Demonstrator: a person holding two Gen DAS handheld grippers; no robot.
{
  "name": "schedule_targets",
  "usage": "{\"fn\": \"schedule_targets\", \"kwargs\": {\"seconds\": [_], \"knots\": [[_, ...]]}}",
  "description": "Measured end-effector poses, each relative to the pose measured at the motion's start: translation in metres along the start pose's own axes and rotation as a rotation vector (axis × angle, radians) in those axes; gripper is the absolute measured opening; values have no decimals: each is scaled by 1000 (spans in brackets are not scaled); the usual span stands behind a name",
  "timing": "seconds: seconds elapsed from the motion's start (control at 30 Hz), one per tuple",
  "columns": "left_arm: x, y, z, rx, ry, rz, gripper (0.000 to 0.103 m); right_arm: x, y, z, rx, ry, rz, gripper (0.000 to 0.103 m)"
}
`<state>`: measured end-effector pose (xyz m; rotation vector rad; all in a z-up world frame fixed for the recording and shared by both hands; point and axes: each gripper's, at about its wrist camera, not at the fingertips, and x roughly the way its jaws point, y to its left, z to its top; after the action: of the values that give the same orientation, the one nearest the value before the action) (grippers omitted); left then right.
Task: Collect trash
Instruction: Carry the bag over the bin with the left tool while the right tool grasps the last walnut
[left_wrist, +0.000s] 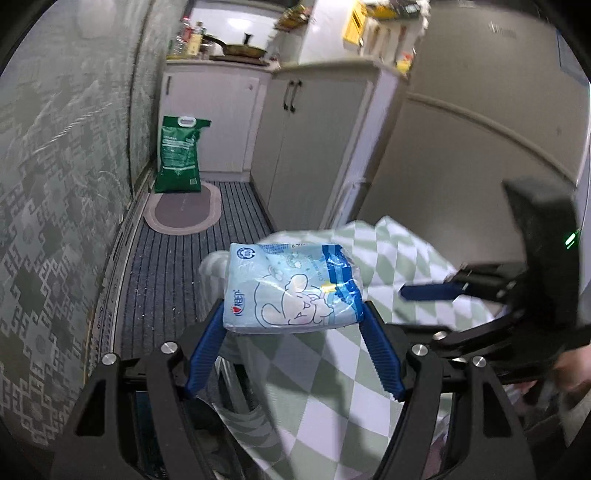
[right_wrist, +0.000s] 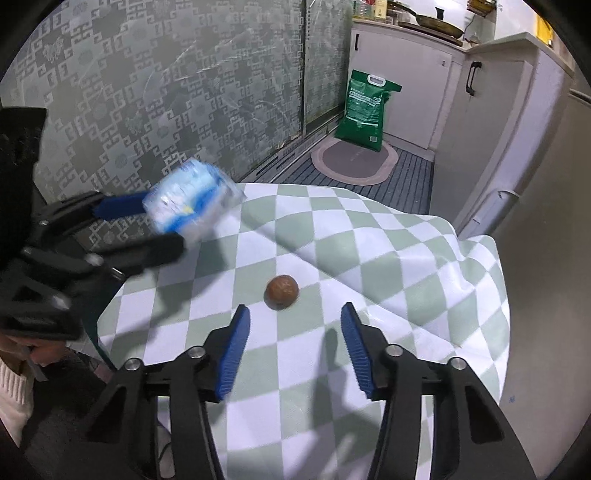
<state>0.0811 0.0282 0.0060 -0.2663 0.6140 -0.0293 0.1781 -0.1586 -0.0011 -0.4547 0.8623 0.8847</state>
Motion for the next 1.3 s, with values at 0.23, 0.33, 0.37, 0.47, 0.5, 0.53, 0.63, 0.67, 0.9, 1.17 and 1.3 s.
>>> {"fn": "schedule_targets", "kwargs": {"seconds": [0.23,0.33,0.37,0.47,0.5,0.53,0.63,0.67,0.9,1.17,1.3], "knots": [[-22,33,2,-103,-48,26,74,16,6,9,-1,25,3,35],[-27,45,1,-119,-43,52,74,20,5,11,10,22,-1,32],[-30,49,1,-130,-47,55,74,21,5,13,17,21,5,29],[-38,59,-3,-148,-55,65,74,24,7,16,20,30,11,21],[-41,63,-4,-153,-55,75,74,25,9,17,16,34,7,21],[-42,66,-5,-156,-53,80,74,26,11,18,12,36,0,21],[-46,75,-9,-168,-37,105,74,28,16,21,-11,40,-26,21],[-47,78,-11,-172,-26,115,74,28,17,22,-16,40,-34,21],[-38,99,-26,-185,89,197,74,21,29,33,-28,16,-17,21],[-28,117,-47,-181,221,257,74,4,67,56,-73,-43,71,21],[-25,125,-57,-188,283,275,74,2,89,63,-103,-54,108,21]]}}
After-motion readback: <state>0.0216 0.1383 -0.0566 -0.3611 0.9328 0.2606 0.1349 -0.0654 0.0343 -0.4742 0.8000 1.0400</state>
